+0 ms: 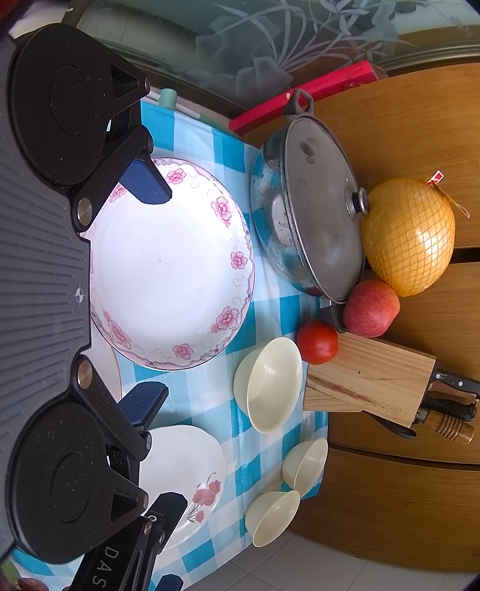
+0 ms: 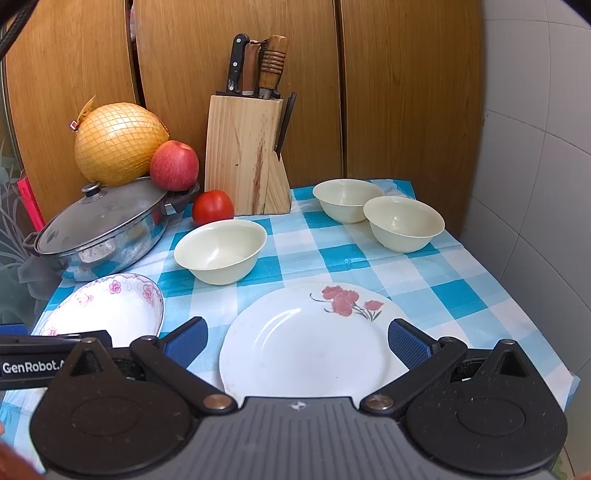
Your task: Organize plates and bowls
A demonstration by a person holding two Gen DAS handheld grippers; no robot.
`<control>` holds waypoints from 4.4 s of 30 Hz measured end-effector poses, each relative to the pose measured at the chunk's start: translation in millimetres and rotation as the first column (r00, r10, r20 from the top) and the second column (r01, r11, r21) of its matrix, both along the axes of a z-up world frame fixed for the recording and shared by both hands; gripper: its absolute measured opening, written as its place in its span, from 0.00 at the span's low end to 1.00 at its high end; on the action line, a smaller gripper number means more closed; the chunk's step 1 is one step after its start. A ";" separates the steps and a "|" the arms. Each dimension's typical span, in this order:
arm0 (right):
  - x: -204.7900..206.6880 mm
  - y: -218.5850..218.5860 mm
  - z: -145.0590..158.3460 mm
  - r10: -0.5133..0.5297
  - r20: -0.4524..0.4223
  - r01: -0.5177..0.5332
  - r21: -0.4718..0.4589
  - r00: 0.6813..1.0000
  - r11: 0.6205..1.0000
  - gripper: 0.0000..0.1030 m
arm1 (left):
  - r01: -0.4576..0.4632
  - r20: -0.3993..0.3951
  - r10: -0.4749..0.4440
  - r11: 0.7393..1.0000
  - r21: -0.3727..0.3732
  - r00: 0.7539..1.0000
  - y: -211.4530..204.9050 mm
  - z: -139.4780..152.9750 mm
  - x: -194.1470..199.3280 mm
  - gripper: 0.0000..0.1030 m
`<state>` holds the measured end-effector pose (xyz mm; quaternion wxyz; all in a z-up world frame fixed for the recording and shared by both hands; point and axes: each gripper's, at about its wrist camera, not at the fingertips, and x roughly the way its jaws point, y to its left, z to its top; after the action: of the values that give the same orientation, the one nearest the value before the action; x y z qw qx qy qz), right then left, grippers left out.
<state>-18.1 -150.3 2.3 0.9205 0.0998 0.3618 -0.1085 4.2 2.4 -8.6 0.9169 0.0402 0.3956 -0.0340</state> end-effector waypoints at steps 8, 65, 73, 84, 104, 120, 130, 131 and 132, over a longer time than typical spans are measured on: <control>0.1 -0.1 -0.1 0.000 -0.001 0.000 0.001 1.000 1.000 0.99 | 0.003 -0.002 -0.003 1.000 0.004 1.000 -0.5 -1.1 -0.8 1.00; -59.4 9.5 -36.4 0.292 -0.160 -0.245 0.262 0.943 0.934 0.24 | 0.215 -0.198 -0.231 0.972 -0.099 0.953 12.3 -53.7 -56.3 0.84; -57.8 11.2 -41.8 0.308 -0.180 -0.256 0.265 0.934 0.930 0.24 | 0.217 -0.194 -0.230 0.972 -0.085 0.954 11.0 -53.6 -59.2 0.84; -55.3 -6.8 -40.9 0.238 -0.166 -0.183 0.294 0.957 0.938 0.24 | 0.210 -0.185 -0.229 0.971 -0.117 0.956 15.9 -49.1 -55.5 0.82; -55.8 -50.7 -32.2 0.052 -0.142 -0.005 0.308 0.989 0.952 0.30 | 0.323 -0.040 -0.327 0.943 -0.084 0.944 -44.0 -5.9 -19.5 0.94; -15.5 -102.6 -44.3 -0.114 -0.192 0.166 0.280 0.975 0.946 0.37 | 0.384 -0.114 -0.393 0.918 -0.094 0.912 -112.7 -32.5 40.7 0.96; 2.3 -111.5 -56.0 -0.119 -0.222 0.177 0.266 0.968 0.947 0.37 | 0.398 -0.150 -0.400 0.916 -0.043 0.904 -127.9 -50.7 54.8 0.96; 3.0 -112.5 -57.1 -0.121 -0.225 0.180 0.268 0.967 0.946 0.37 | 0.399 -0.156 -0.401 0.916 -0.043 0.903 -128.4 -52.6 56.1 0.96; 3.6 -113.5 -57.8 -0.123 -0.226 0.183 0.270 0.966 0.945 0.37 | 0.399 -0.160 -0.400 0.916 -0.040 0.902 -128.9 -54.1 57.2 0.96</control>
<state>-14.5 -263.8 -55.5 0.8424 0.2493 0.4581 -0.1358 61.3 -126.6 -62.7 0.8547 0.1145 0.4533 -0.2256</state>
